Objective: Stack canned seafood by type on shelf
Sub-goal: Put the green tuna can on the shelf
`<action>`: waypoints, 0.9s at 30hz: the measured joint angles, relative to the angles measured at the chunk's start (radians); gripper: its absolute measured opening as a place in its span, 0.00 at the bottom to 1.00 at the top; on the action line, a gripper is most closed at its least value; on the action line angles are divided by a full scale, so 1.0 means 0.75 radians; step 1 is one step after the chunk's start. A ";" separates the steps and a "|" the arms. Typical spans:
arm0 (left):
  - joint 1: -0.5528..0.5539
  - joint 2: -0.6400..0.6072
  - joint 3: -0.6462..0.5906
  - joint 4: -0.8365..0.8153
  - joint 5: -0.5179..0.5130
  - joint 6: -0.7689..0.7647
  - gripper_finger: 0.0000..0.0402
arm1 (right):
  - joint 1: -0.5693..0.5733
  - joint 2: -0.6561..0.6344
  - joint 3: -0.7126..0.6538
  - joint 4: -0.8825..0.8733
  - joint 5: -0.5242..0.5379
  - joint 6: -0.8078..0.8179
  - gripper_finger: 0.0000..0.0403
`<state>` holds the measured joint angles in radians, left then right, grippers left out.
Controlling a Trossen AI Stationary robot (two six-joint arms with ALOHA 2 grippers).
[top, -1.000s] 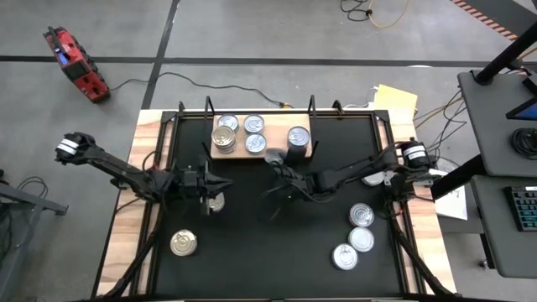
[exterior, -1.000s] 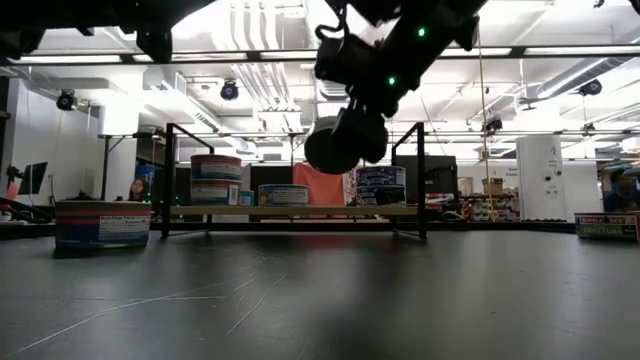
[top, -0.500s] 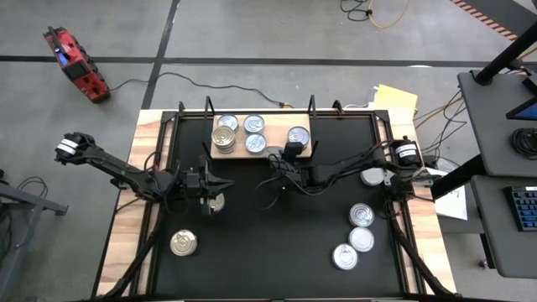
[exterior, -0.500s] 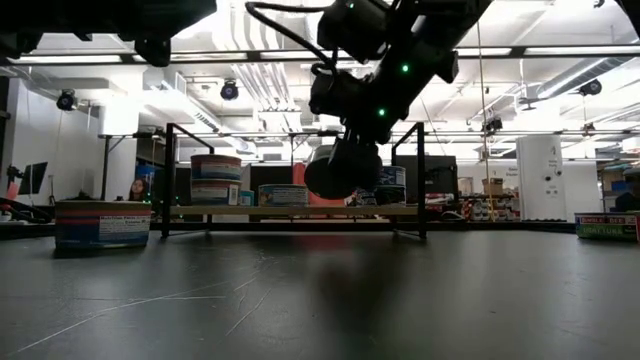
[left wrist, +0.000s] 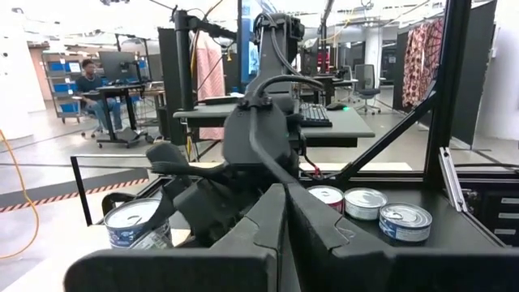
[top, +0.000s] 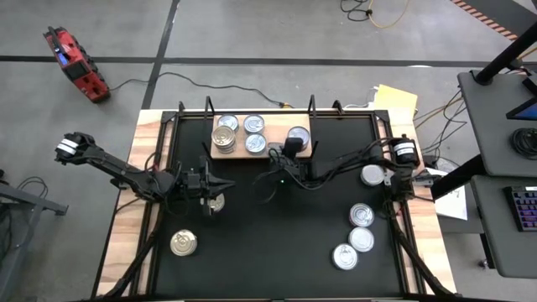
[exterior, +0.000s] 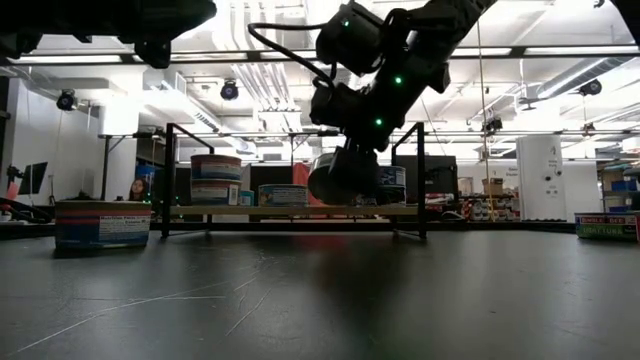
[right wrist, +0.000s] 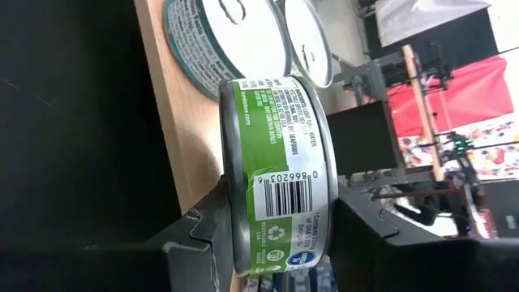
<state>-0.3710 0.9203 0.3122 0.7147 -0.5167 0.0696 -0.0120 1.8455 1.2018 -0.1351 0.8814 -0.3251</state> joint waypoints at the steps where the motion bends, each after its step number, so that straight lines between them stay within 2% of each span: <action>1: 0.000 0.000 0.000 -0.001 0.000 0.000 0.00 | -0.007 0.002 0.000 0.001 -0.017 0.001 0.34; 13: 0.000 0.000 -0.001 -0.016 0.000 -0.001 0.00 | -0.024 0.005 0.000 0.009 -0.040 0.055 0.34; 15: 0.000 0.000 -0.001 -0.019 0.000 0.000 0.00 | -0.026 0.005 0.001 0.009 -0.047 0.076 0.40; 20: 0.000 0.000 -0.001 -0.022 0.000 -0.001 0.00 | -0.026 0.008 0.001 0.007 -0.073 0.087 0.62; 27: 0.000 0.000 -0.001 -0.031 0.000 -0.001 0.00 | -0.026 0.008 0.001 0.008 -0.074 0.190 0.73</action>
<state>-0.3710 0.9203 0.3119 0.6914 -0.5167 0.0692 -0.0315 1.8515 1.2026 -0.1287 0.8257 -0.1824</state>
